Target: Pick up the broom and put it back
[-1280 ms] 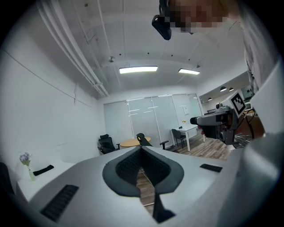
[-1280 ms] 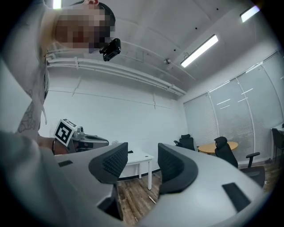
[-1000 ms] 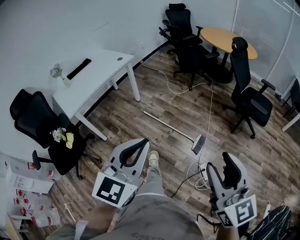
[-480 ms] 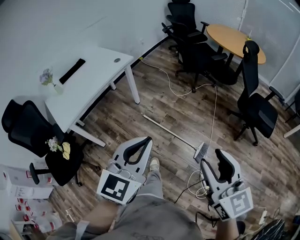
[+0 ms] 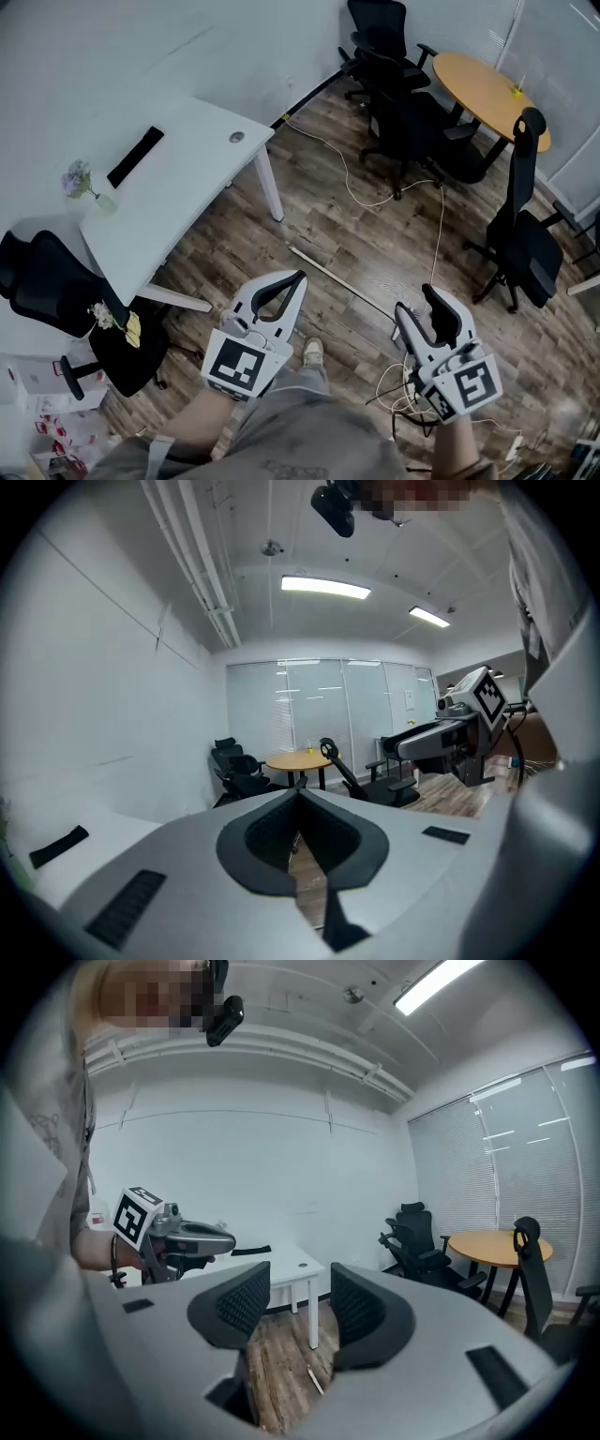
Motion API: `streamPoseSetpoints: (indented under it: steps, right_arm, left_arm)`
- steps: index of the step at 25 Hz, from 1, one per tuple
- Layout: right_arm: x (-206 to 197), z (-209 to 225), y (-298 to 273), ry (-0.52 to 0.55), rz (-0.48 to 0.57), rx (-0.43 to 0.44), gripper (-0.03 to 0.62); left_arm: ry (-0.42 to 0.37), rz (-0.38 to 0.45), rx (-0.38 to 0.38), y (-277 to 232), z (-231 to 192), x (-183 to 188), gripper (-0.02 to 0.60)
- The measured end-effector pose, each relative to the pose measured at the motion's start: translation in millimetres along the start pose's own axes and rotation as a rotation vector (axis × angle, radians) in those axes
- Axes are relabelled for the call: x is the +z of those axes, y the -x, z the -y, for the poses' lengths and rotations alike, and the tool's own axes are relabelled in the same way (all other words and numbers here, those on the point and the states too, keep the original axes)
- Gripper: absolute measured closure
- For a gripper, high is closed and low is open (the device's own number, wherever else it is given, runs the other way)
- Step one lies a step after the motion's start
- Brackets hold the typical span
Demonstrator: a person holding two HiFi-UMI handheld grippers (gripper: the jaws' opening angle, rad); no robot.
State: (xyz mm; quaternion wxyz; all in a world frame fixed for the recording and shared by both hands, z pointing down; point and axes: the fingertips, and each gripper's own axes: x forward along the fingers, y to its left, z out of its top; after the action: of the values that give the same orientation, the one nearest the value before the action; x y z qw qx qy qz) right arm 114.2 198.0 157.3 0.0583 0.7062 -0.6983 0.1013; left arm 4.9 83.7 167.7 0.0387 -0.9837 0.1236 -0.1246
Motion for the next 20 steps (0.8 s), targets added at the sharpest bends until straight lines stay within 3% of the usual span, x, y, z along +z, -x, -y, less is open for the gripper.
streamPoseSetpoints:
  steps: [10, 20]
  right_arm:
    - [5.2, 33.7, -91.2, -0.021, -0.005, 0.073, 0.382]
    - [-34.6, 97.4, -154.2, -0.032, -0.149, 0.206, 0.382]
  left_arm:
    - [0.036, -0.024, 0.041, -55.2, -64.6, -7.0, 0.566]
    - [0.090, -0.089, 0.181, -101.2, -87.6, -19.4, 0.566]
